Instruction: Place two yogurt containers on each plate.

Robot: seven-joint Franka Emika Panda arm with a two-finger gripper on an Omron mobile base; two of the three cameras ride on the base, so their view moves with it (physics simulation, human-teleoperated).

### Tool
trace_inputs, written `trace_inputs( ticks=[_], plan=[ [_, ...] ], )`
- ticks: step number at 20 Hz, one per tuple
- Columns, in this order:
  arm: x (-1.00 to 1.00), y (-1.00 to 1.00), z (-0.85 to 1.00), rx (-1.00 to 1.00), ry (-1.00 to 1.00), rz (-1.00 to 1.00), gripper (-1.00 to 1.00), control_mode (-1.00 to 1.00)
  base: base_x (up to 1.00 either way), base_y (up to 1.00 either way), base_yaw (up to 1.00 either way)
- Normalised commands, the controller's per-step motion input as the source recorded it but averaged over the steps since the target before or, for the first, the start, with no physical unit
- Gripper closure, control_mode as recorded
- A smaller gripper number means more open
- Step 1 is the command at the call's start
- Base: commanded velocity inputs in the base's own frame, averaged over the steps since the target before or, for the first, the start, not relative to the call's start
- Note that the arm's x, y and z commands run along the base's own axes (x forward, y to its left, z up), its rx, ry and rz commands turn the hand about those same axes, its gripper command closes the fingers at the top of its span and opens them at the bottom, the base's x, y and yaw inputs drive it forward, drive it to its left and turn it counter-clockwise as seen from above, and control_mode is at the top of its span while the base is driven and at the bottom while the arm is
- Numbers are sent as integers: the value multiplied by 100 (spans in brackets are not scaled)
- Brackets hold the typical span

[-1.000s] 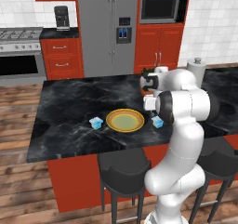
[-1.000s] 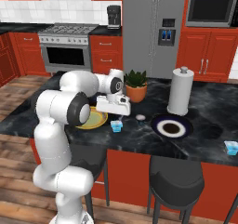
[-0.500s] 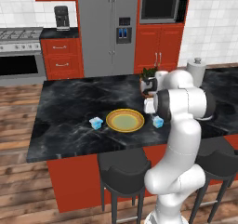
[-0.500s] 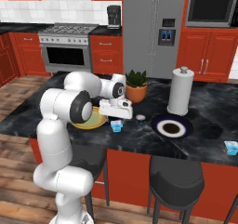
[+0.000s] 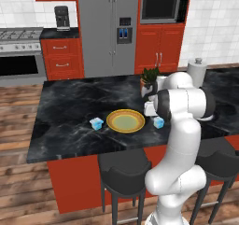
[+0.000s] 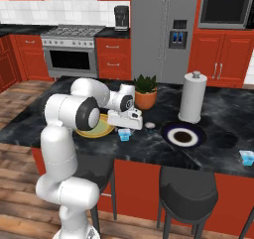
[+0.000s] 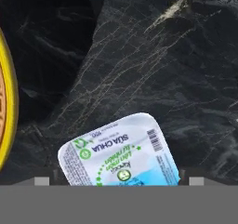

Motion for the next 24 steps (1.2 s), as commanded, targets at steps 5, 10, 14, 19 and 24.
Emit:
trace_inputs(
  ticks=[5, 10, 14, 19, 24],
  plan=[
    [21, 0, -11, 0, -7, 0, -100, -100, 0, 0, 0],
    [1, 0, -6, 0, -7, 0, -100, -100, 0, 0, 0],
    [-2, 0, -8, 0, -12, 0, -100, -100, 0, 0, 0],
    [-27, -3, -15, -3, -22, 0, -100, -100, 0, 0, 0],
    [-20, 0, -20, -11, -20, 0, -100, -100, 0, 0, 0]
  ],
)
